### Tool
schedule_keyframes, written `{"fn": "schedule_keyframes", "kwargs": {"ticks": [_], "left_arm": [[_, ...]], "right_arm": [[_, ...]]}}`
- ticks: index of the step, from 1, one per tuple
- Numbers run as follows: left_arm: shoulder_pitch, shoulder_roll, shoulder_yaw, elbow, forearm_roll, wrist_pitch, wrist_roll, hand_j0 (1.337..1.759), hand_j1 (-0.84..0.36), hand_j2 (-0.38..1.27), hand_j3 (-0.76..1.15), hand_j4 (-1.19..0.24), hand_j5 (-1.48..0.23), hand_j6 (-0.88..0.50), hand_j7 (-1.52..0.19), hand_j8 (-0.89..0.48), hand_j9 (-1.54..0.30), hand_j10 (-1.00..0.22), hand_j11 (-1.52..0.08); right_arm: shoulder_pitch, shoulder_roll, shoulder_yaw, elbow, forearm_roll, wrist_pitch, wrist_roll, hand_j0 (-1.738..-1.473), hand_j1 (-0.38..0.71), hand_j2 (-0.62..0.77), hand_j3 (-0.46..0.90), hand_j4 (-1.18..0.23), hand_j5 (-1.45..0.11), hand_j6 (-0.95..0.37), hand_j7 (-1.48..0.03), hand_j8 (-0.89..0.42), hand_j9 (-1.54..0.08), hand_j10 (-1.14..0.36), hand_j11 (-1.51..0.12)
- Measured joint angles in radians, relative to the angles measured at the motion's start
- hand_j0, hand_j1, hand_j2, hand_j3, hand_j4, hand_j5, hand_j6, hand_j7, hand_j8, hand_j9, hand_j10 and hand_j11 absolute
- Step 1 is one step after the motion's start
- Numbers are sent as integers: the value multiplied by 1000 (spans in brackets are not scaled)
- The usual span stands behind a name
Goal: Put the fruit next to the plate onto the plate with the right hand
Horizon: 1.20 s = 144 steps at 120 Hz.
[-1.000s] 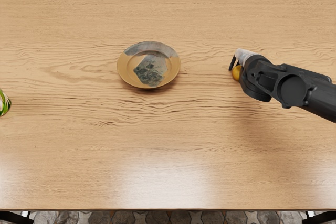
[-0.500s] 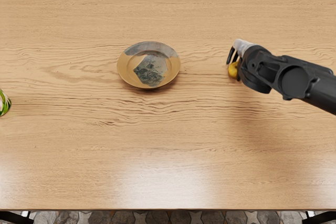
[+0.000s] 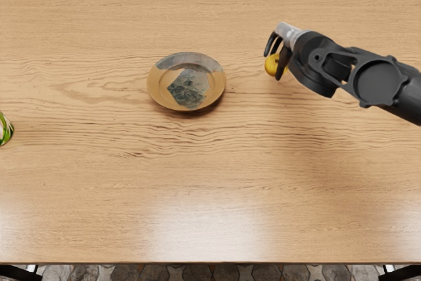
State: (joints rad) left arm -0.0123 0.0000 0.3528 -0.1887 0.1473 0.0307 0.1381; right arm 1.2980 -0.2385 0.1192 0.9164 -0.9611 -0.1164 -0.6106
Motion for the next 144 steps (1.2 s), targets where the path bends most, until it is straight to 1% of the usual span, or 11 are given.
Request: {"fn": "schedule_keyframes", "kwargs": {"ticks": [32,52,65,100,108,110,112,113,117,131,144], "left_arm": [[0,0,0,0,0,0,0,1658,349,0,0,0,0,0,0,0,0,0,0],[0,0,0,0,0,0,0,1658,349,0,0,0,0,0,0,0,0,0,0],[0,0,0,0,0,0,0,1658,349,0,0,0,0,0,0,0,0,0,0],[0,0,0,0,0,0,0,1658,349,0,0,0,0,0,0,0,0,0,0],[0,0,0,0,0,0,0,1658,349,0,0,0,0,0,0,0,0,0,0],[0,0,0,0,0,0,0,1658,349,0,0,0,0,0,0,0,0,0,0],[0,0,0,0,0,0,0,1658,349,0,0,0,0,0,0,0,0,0,0],[0,0,0,0,0,0,0,1658,349,0,0,0,0,0,0,0,0,0,0],[0,0,0,0,0,0,0,1658,349,0,0,0,0,0,0,0,0,0,0],[0,0,0,0,0,0,0,1658,349,0,0,0,0,0,0,0,0,0,0],[0,0,0,0,0,0,0,1658,349,0,0,0,0,0,0,0,0,0,0]], "right_arm": [[33,84,46,4,17,-13,0,-1658,364,584,1,-789,-1135,-432,-1068,-361,-1119,-794,-1124],[40,181,50,-40,20,-32,0,-1658,373,578,0,-792,-1142,-414,-1073,-361,-1119,-802,-1124],[42,218,51,-55,22,-43,0,-1658,399,577,0,-790,-1150,-408,-1075,-334,-1114,-807,-1118],[43,237,46,-111,19,-69,-1,-1657,387,575,0,-802,-1134,-429,-1076,-372,-1099,-818,-1100],[47,238,38,-110,16,-58,-1,-1657,385,576,0,-804,-1132,-435,-1077,-376,-1100,-819,-1101],[50,238,36,-110,16,-53,-1,-1657,388,632,0,-805,-1135,-437,-1080,-375,-1102,-821,-1102],[52,238,33,-110,16,-48,-1,-1656,392,582,0,-806,-1138,-438,-1082,-375,-1105,-822,-1106],[54,238,32,-110,16,-46,-1,-1657,396,648,0,-808,-1139,-438,-1083,-376,-1105,-824,-1105],[58,238,29,-109,15,-40,-1,-1657,383,600,0,-811,-1143,-436,-1087,-377,-1110,-827,-1110],[63,238,24,-104,14,-29,11,-1658,368,617,0,-825,-1144,-467,-1099,-415,-1125,-834,-1127],[57,238,22,-88,15,-25,21,-1658,359,608,1,-826,-1158,-471,-1105,-409,-1140,-834,-1143]]}}
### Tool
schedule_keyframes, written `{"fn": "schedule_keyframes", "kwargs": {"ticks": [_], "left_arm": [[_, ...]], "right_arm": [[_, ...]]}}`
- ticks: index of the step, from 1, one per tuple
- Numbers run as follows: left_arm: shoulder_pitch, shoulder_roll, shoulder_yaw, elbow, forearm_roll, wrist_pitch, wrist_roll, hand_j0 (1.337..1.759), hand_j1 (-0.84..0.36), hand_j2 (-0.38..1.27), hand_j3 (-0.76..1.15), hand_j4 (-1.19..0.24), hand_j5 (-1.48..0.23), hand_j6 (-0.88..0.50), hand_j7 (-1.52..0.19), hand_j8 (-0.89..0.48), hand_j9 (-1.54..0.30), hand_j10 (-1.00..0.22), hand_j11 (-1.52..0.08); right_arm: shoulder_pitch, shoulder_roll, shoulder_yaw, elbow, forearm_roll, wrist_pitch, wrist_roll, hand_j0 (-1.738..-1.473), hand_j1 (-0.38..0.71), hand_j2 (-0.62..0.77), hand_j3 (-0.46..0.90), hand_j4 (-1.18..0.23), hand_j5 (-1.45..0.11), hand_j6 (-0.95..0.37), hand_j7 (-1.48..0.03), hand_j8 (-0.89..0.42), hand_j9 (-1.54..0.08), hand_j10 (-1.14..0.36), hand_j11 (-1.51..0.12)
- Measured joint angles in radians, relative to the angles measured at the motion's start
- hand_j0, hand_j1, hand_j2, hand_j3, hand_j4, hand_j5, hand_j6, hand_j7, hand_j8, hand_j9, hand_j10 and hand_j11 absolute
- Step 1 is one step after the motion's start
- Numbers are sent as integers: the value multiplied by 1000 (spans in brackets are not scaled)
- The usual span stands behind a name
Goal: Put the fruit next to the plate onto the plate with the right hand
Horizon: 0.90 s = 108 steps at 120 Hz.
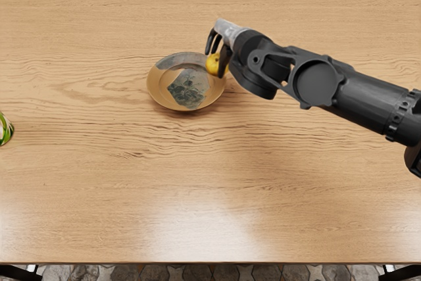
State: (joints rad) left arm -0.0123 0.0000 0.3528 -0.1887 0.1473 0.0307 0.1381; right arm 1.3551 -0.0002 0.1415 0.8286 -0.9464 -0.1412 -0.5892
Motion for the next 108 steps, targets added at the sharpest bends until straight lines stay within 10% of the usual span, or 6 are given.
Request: {"fn": "schedule_keyframes", "kwargs": {"ticks": [28,48,71,108], "left_arm": [[0,0,0,0,0,0,0,1658,349,0,0,0,0,0,0,0,0,0,0],[0,0,0,0,0,0,0,1658,349,0,0,0,0,0,0,0,0,0,0],[0,0,0,0,0,0,0,1658,349,0,0,0,0,0,0,0,0,0,0],[0,0,0,0,0,0,0,1658,349,0,0,0,0,0,0,0,0,0,0]], "right_arm": [[-22,0,-1,9,1,2,8,-1658,345,578,1,-809,-1152,-472,-1089,-405,-1133,-817,-1138],[-23,0,8,1,-1,-7,18,-1658,17,249,0,-410,-577,-262,-549,-230,-569,-413,-571],[-19,0,20,13,82,7,49,-1658,-177,94,0,-185,-258,-128,-247,-116,-254,-187,-255],[-39,-221,211,113,340,488,143,-1658,-276,15,0,-72,-96,-60,-93,-57,-95,-72,-95]]}}
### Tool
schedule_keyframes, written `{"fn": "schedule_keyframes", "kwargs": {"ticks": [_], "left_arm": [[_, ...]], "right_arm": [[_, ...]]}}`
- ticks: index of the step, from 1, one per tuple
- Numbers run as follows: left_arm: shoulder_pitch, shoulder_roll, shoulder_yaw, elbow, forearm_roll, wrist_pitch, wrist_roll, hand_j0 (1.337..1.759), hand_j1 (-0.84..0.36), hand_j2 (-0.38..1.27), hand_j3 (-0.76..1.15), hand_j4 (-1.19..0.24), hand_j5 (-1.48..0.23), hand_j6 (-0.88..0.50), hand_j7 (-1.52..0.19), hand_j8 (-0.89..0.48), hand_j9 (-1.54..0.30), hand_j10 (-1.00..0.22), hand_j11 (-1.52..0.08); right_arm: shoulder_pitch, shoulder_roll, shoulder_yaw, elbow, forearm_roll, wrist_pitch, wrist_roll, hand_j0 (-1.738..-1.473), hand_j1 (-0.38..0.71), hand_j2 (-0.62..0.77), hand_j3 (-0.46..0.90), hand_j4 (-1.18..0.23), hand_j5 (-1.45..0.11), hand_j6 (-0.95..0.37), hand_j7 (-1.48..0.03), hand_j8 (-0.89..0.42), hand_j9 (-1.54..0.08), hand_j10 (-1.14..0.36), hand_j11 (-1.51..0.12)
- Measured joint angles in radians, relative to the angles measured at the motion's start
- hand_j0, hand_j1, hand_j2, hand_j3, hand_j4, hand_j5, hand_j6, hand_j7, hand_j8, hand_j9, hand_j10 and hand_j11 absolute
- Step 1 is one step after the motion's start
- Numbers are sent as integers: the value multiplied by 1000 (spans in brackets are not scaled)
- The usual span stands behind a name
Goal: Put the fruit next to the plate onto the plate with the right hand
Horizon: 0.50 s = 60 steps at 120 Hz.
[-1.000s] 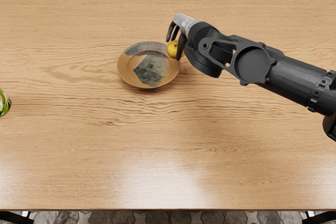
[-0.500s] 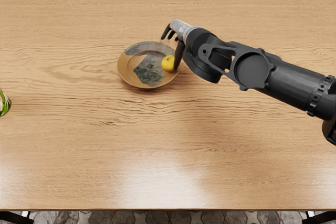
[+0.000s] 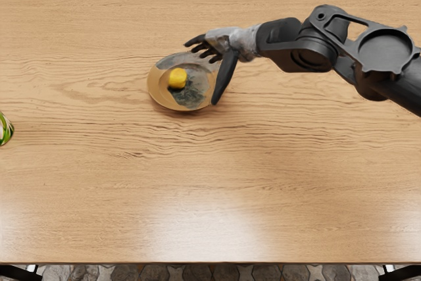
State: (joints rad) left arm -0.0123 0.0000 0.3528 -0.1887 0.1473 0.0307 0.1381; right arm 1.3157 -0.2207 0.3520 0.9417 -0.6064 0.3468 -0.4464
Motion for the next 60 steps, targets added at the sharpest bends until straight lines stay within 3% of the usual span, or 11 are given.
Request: {"fn": "schedule_keyframes", "kwargs": {"ticks": [16,34,60], "left_arm": [[0,0,0,0,0,0,0,1658,349,0,0,0,0,0,0,0,0,0,0],[0,0,0,0,0,0,0,1658,349,0,0,0,0,0,0,0,0,0,0],[0,0,0,-1,0,0,0,1658,349,0,0,0,0,0,0,0,0,0,0]], "right_arm": [[-26,-116,23,34,51,145,38,-1658,-289,5,0,-56,-74,-50,-72,-48,-73,-56,-73],[-76,-210,97,44,66,235,48,-1658,-297,-1,0,-47,-61,-45,-61,-44,-61,-47,-61],[-102,-253,136,47,70,261,45,-1658,-303,-5,0,-41,-52,-40,-52,-40,-52,-41,-52]]}}
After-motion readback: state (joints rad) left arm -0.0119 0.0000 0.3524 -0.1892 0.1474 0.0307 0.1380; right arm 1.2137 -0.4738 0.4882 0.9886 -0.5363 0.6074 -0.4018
